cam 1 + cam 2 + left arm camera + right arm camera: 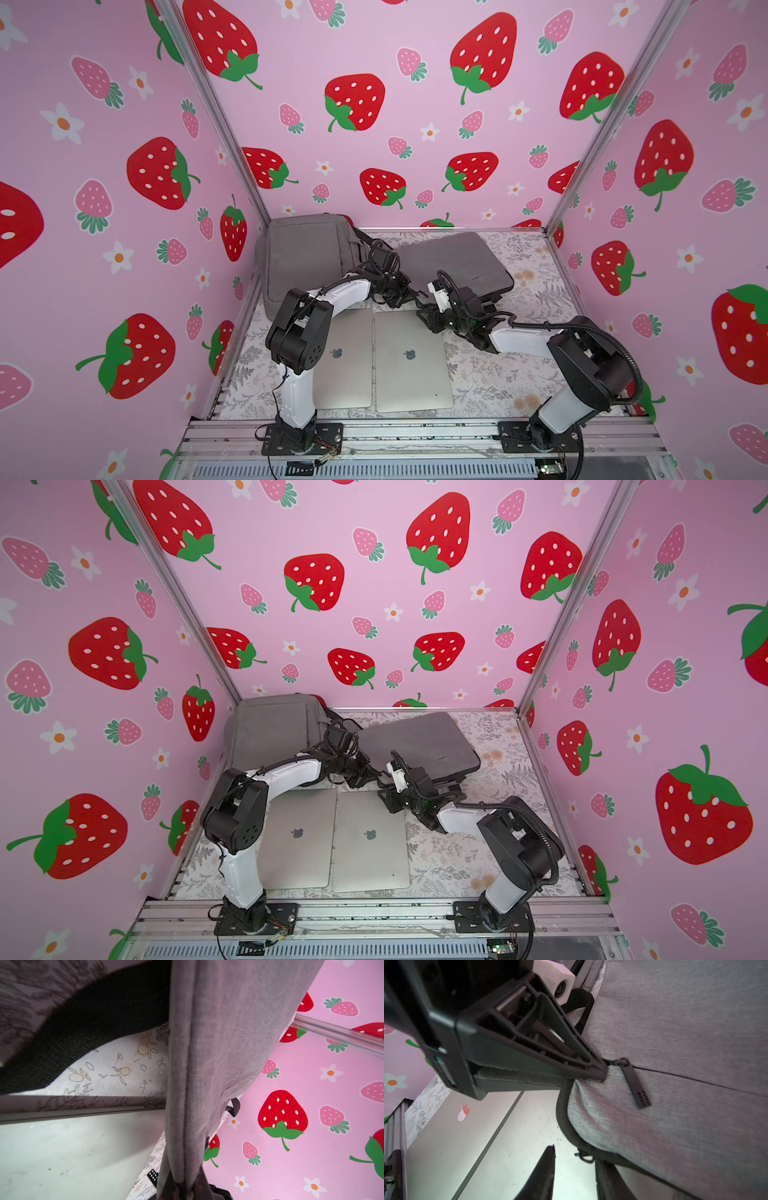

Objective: Open the zippered laptop bag and take out the laptop
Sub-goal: Unzip the zipper on the zippered laptop bag.

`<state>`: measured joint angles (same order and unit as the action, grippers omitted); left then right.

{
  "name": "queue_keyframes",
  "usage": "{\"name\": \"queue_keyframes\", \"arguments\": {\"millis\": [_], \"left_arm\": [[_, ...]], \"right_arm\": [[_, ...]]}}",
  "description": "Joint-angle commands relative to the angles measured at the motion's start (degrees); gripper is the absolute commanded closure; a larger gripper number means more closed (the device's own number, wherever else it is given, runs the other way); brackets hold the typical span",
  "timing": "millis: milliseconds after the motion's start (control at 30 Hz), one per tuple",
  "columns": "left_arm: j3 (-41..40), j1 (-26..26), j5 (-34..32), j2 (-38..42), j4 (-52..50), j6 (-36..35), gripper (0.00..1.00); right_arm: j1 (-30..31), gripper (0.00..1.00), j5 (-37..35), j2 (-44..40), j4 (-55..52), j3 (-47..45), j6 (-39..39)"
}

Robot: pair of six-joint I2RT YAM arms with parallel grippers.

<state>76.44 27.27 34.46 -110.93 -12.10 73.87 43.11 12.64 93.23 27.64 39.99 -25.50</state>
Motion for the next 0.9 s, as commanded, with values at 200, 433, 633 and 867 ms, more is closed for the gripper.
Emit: {"name": "queue_keyframes", "arguments": {"millis": [200,433,633,867], "left_arm": [[2.88,1.89,3.56,4.48,-1.35,1.66,1.0],[3.87,1.79,3.34,4.15,-2.43,0.68,1.0],[4.89,0.74,3.27,4.23,-4.2,-1.01,1.0],[5.92,-1.38,3.77,4.33,-7.6,-4.16,1.0]], "right_arm": [[0.69,0.82,-8.03,-2.48,-2.26,1.85,0.22],[0.87,0.98,-8.24,-3.99,-3.74,0.59,0.27],[0.86,1.0,-9.66,-5.43,-6.77,-0.36,-0.12],[0.92,1.0,-14.36,-5.99,-17.37,1.14,1.53]]}}
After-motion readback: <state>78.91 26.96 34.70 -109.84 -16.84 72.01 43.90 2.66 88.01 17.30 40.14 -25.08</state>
